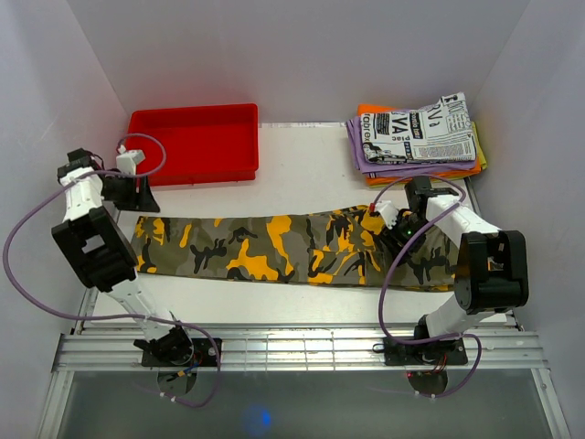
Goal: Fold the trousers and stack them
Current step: Fold the trousers
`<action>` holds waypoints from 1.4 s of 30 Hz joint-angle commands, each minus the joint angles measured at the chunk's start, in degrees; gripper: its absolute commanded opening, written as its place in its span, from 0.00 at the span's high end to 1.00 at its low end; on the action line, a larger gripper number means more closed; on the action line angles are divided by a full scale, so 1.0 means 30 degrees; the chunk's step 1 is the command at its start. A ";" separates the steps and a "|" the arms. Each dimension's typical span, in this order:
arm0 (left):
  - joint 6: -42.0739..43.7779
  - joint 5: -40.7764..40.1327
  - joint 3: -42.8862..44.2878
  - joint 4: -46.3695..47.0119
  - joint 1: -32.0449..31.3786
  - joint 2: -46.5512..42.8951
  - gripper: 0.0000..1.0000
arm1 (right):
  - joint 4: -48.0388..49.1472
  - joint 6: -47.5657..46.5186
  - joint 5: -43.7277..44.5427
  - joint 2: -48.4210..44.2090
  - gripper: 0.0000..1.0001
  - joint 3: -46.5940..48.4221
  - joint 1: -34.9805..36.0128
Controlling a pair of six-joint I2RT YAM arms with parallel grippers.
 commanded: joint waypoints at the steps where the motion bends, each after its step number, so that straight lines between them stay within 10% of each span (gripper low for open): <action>1: -0.0164 0.0256 -0.3296 -0.0507 -0.0171 -0.1612 0.37 | -0.0903 -0.0517 -0.1443 -0.0116 0.43 0.0921 0.0064; 14: -0.3952 -0.5813 -0.6646 0.4774 -0.0053 -0.0882 0.37 | -0.0057 0.0536 -0.3698 0.2080 0.38 0.4550 0.0006; 27: 0.0855 0.0456 -0.3362 0.2957 -0.3501 -0.4161 0.32 | 0.1734 0.4082 -0.3348 0.8700 0.61 1.3607 0.0035; 37: -0.1018 0.1101 -0.6614 0.5356 -1.1796 -0.5423 0.32 | 0.2874 0.3585 -0.3173 0.7623 0.68 0.8401 0.1029; 42: -0.2745 0.1423 -0.7199 0.6587 -1.4169 -0.4487 0.33 | 0.3577 0.3526 -0.3113 0.5953 0.87 0.4596 0.1441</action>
